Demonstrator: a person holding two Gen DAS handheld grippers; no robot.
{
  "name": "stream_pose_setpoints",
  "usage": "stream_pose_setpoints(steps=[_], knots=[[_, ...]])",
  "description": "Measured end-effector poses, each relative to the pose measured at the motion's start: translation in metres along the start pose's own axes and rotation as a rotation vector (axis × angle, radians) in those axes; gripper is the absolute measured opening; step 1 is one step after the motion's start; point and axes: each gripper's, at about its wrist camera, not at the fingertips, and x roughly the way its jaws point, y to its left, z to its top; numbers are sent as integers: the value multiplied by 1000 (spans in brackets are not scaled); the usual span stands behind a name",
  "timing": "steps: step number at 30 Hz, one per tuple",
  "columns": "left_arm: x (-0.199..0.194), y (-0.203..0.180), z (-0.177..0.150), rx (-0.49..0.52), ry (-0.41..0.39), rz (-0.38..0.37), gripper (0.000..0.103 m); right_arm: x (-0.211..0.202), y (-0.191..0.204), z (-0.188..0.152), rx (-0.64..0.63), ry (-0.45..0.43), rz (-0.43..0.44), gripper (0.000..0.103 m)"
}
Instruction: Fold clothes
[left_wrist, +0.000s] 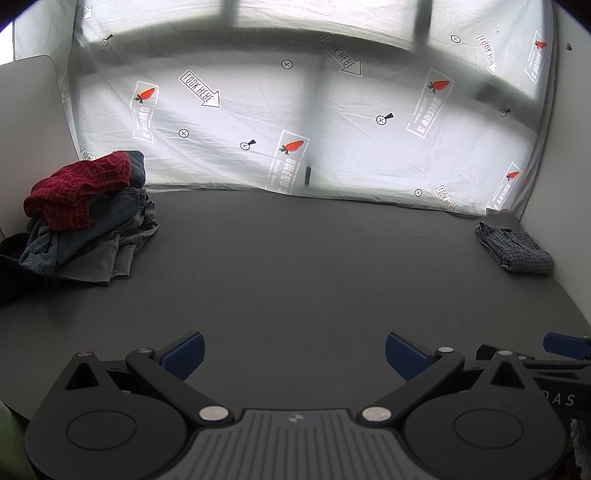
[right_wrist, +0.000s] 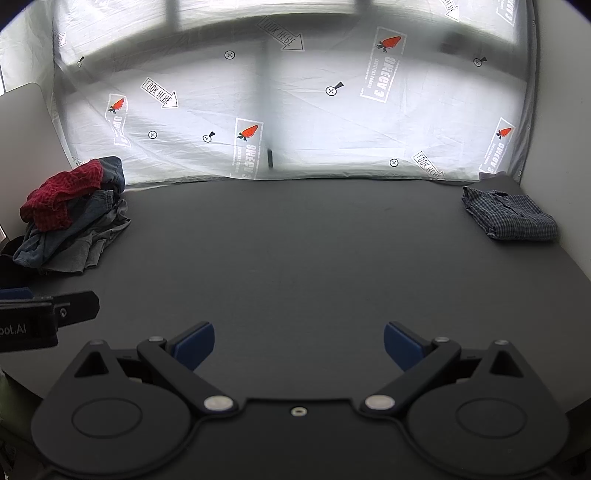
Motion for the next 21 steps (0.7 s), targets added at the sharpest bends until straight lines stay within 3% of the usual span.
stream_pose_setpoints(steps=[21], knots=[[4,-3,2,1,1,1,103,3,-4,4,-1,7,1,100]])
